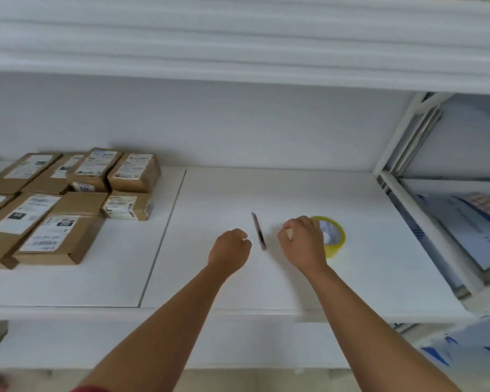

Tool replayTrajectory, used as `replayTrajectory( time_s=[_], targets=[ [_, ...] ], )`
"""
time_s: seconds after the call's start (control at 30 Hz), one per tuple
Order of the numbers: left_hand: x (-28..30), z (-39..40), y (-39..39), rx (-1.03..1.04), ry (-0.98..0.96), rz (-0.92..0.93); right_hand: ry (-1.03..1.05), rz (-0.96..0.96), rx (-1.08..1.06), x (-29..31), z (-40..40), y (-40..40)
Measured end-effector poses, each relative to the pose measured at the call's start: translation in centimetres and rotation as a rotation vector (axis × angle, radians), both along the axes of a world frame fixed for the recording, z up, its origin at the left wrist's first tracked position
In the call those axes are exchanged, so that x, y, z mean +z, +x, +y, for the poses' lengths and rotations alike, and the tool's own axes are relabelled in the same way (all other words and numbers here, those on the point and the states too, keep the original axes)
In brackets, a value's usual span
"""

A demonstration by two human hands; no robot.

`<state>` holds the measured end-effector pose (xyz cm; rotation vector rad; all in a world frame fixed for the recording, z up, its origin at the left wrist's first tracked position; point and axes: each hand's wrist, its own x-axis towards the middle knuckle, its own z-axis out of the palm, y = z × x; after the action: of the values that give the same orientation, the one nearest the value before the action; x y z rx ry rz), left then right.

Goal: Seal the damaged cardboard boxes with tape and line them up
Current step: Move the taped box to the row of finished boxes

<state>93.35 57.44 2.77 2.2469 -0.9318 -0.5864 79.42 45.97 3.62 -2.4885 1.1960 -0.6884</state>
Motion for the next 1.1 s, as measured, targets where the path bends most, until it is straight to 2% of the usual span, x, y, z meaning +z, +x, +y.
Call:
replayTrajectory(
  time_s=[0.1,0.2,0.27,0.43,0.53,0.6,0.77,0.93,1.1],
  targets=[
    [-0.5,-1.8,-4.4,-0.026,0.035,0.015,-0.088,0.172,-0.085,-0.7,-3.4,-4.8],
    [-1.1,-2.6,-6.9,-0.018,0.046,0.073,0.008,0.395,0.027,-2.1,-5.1,-7.3],
    [-1.6,-3.2,-7.5,-0.002,0.066,0.056,-0.019,0.490,0.095,-3.0,-5.5,-7.9],
    [-2.5,-5.1,-6.1,0.187,0.099,-0.040,-0.075,0.465,0.017,-3.3,-5.7,-9.6],
    [-3.1,-6.2,-5.0,0.261,0.278,-0.175,-0.085,0.466,-0.073,-3.7,-5.9,-11.7],
    [-3.5,-7.0,-4.8,0.239,0.345,-0.224,-0.074,0.447,-0.116,-3.6,-6.2,-12.6],
    [-3.4,-8.0,-5.3,0.177,0.353,-0.307,-0.034,0.446,-0.128,-3.3,-6.8,-13.4],
    [-3.3,-8.6,-10.8,0.040,0.279,-0.394,0.002,0.440,-0.137,-3.0,-7.4,-14.4],
    [-4.1,-9.5,-15.7,-0.056,0.298,-0.433,-0.018,0.445,-0.170,-2.9,-7.6,-15.9]
  ],
)
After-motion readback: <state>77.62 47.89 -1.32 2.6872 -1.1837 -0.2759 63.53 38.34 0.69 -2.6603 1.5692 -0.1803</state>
